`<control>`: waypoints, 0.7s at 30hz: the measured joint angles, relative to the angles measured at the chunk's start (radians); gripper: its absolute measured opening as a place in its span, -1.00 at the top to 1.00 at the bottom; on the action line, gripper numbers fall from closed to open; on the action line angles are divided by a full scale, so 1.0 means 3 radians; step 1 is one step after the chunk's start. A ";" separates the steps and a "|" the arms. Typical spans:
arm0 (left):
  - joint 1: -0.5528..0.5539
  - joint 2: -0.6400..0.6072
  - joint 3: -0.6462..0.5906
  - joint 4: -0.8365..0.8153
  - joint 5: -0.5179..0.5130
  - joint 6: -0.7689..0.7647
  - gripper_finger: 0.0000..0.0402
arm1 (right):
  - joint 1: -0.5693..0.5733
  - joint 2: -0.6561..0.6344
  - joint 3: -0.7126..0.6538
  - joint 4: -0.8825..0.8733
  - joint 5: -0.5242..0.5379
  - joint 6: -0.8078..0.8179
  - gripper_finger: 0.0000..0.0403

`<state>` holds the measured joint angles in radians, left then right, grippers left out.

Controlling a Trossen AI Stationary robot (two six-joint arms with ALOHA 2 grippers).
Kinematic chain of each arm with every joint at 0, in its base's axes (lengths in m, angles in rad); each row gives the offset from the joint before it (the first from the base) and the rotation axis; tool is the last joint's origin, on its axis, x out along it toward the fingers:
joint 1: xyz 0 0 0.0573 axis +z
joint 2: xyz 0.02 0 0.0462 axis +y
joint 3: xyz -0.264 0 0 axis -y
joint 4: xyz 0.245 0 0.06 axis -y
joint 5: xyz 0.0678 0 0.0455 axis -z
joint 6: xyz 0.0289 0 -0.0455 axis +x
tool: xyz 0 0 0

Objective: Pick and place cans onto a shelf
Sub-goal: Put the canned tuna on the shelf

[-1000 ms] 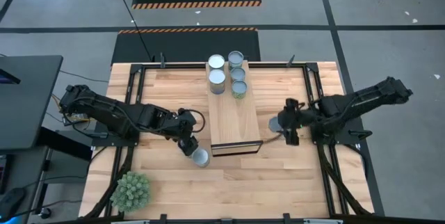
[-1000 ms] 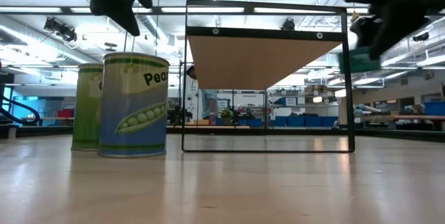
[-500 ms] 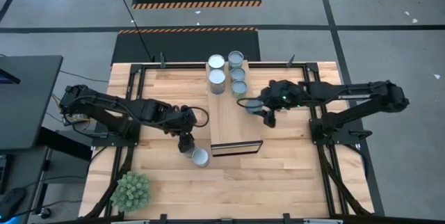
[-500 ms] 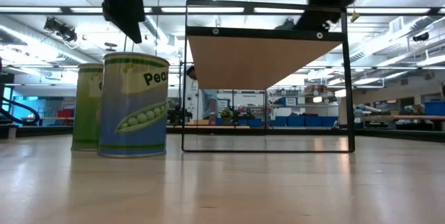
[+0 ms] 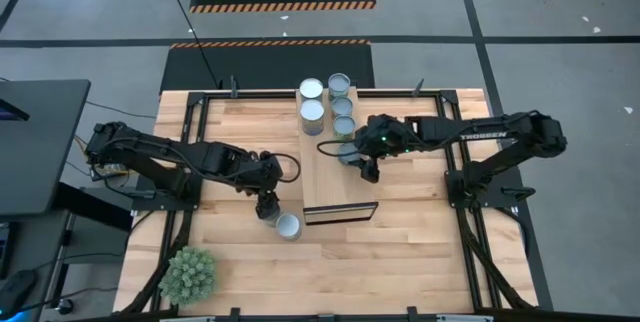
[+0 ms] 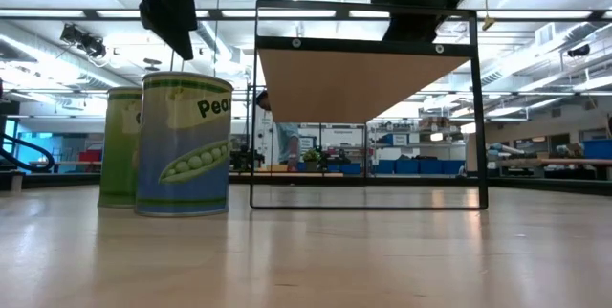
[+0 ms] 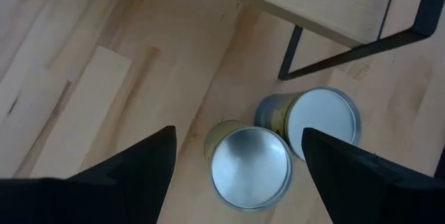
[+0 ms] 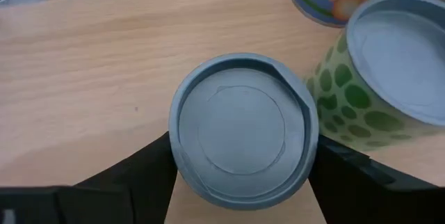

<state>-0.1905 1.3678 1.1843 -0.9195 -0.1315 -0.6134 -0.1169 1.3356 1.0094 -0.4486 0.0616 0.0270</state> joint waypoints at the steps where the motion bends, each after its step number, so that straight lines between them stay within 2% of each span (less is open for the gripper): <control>1: 0.0000 0.0000 0.0000 0.0000 0.0004 -0.0001 -0.57 | 0.0000 0.0033 0.0022 0.0007 0.0011 0.0017 -0.46; 10: -0.0054 0.0000 0.0000 -0.0011 0.0007 -0.0011 -0.57 | -0.0011 0.0221 0.0198 -0.0122 0.0134 0.0084 -0.76; 15: -0.0119 0.0000 0.0000 -0.0023 0.0013 -0.0011 -0.57 | -0.0023 0.0169 0.0308 -0.0276 0.0302 0.0067 -0.78; 21: -0.0149 0.0000 0.0000 -0.0052 0.0041 -0.0072 -0.57 | -0.0053 0.0084 0.0317 -0.0325 0.0247 0.0078 -0.77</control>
<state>-0.2352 1.3678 1.1843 -0.9350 -0.1192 -0.6352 -0.1329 1.3607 1.1047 -0.5462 0.1358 0.0504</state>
